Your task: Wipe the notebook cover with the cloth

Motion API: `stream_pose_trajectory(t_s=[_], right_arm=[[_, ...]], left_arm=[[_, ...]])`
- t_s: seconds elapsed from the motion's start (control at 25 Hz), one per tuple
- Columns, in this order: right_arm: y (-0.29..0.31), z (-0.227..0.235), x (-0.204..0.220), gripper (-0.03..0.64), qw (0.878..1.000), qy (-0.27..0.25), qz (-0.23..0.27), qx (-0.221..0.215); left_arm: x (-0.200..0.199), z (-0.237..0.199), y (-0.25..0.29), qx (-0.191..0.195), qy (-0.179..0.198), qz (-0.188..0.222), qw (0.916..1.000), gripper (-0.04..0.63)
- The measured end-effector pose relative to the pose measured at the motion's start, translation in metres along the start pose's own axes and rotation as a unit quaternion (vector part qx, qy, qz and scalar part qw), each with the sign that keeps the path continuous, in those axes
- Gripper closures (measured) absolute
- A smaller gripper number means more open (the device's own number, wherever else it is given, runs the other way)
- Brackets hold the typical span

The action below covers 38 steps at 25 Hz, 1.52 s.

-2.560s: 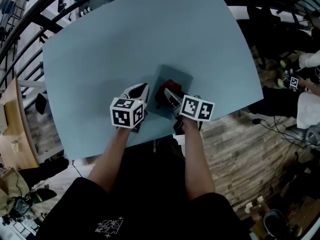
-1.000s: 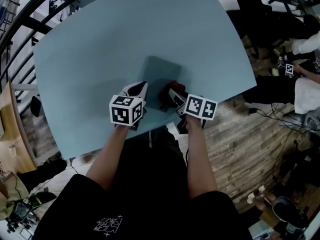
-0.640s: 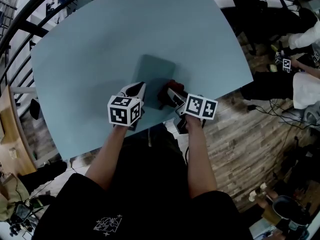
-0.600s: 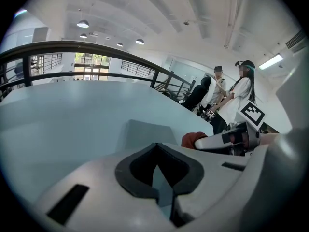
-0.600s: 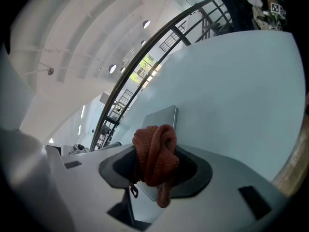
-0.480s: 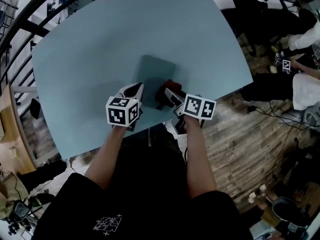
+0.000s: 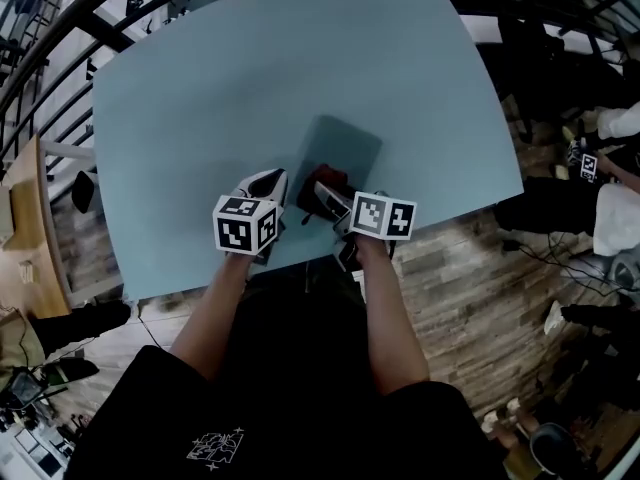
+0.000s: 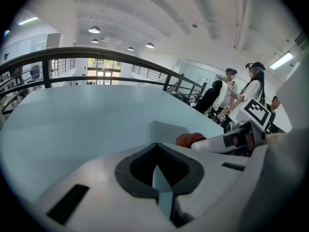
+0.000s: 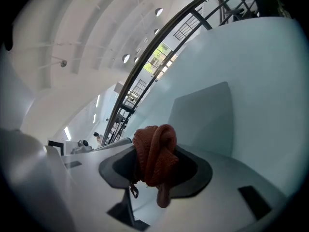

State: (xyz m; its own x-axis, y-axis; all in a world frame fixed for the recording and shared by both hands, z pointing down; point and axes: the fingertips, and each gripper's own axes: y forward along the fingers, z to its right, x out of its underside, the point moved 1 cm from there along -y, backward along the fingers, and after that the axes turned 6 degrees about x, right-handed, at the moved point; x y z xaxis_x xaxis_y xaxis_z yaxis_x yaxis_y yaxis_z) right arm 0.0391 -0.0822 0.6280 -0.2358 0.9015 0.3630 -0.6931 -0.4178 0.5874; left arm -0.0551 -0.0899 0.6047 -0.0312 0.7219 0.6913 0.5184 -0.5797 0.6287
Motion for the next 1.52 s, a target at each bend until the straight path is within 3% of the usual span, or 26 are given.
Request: stream_pose_trajectory(t_s=[0.24, 0.8, 1.16, 1.52], right_arm=[[0.029, -0.030, 0.012, 0.443, 1.000, -0.019, -0.020, -0.009], [0.045, -0.021, 0.027, 0.443, 0.998, -0.025, -0.048, 0.010], [0.031, -0.008, 0.032, 0.442, 0.998, -0.022, -0.056, 0.029], [-0.012, 0.026, 0.036, 0.442, 0.999, 0.007, -0.028, 0.045]], left_arm=[[0.002, -0.027, -0.021, -0.013, -0.010, 0.006, 0.9998, 0.588], [0.005, -0.032, -0.026, -0.023, -0.014, 0.003, 0.9996, 0.588], [0.005, -0.026, -0.020, -0.005, -0.006, -0.003, 1.0000, 0.588], [0.009, 0.015, 0.001, 0.034, 0.010, -0.016, 0.9992, 0.588]])
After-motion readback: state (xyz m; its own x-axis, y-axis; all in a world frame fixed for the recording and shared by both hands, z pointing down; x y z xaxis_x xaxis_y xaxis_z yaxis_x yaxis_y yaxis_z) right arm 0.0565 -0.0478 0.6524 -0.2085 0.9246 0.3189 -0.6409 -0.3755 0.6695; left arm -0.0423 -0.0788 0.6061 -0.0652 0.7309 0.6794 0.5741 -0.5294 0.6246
